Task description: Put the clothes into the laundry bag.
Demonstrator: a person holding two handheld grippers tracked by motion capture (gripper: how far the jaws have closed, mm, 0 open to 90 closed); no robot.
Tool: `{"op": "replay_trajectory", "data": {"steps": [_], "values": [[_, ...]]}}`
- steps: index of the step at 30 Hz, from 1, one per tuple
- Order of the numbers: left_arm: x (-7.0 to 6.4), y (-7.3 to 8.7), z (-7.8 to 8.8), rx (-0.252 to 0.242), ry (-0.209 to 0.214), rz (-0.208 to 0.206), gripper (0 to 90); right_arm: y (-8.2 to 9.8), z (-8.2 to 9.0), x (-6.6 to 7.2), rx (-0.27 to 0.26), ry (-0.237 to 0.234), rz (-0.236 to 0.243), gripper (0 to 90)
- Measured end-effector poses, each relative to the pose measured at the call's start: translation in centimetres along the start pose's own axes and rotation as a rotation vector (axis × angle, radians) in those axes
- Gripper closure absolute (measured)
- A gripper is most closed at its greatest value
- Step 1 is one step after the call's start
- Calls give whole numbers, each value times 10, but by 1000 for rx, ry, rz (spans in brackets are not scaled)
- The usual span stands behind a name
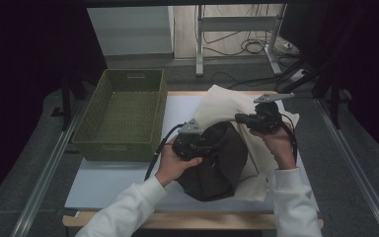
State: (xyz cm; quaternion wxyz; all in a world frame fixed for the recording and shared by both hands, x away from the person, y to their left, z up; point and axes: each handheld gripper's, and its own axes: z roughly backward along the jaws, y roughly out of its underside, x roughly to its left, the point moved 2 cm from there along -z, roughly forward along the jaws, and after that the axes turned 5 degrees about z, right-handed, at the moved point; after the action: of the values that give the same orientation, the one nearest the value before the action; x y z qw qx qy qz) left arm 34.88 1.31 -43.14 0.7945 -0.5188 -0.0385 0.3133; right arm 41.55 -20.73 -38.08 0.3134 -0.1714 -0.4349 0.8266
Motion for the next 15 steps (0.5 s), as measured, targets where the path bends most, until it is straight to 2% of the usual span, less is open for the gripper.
{"op": "replay_trajectory", "data": {"steps": [3,8,15], "values": [[2,2,-5,19,-23,-15,744,-1,1,1,-7,-8,-2,890],[10,4,-14,22,-30,19,742,-2,4,2,-16,-13,6,890],[20,3,-23,14,-55,41,738,-2,3,3,-13,-14,8,890]]}}
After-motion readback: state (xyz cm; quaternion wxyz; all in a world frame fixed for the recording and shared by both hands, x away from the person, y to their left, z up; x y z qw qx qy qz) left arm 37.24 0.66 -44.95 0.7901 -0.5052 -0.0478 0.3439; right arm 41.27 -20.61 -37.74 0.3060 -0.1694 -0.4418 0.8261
